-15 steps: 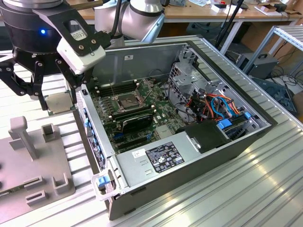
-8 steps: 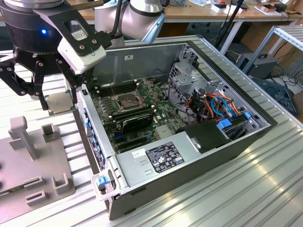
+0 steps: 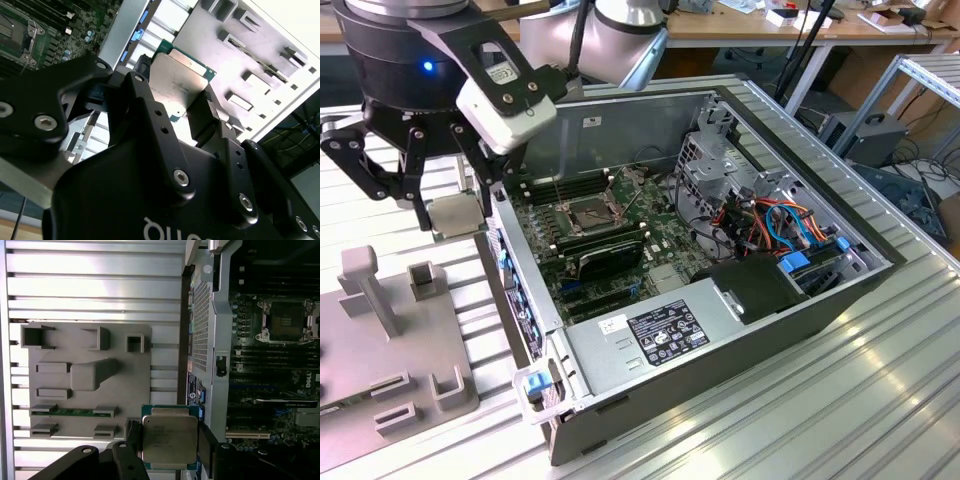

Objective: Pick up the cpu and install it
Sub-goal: 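Pick up the cpu and move it towards the insertion slot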

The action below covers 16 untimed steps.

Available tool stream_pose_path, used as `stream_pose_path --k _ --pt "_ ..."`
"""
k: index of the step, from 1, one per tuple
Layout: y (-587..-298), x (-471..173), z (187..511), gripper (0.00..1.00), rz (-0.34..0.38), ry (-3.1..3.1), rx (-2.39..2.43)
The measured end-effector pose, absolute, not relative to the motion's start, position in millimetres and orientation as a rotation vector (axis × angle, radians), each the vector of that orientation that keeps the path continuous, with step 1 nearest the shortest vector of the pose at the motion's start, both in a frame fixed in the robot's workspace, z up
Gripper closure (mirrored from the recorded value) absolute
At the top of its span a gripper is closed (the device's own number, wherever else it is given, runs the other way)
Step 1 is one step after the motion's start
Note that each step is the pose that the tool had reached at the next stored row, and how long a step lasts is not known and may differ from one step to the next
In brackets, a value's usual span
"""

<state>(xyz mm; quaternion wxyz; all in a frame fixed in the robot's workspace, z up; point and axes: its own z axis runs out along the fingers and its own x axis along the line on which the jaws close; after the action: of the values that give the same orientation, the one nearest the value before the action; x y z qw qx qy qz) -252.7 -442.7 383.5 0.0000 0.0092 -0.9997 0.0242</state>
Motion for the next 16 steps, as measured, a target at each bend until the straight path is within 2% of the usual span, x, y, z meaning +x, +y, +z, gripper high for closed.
stream_pose_path --k 16 --pt "-443 -227 384 0.45 0.076 -3.140 0.029"
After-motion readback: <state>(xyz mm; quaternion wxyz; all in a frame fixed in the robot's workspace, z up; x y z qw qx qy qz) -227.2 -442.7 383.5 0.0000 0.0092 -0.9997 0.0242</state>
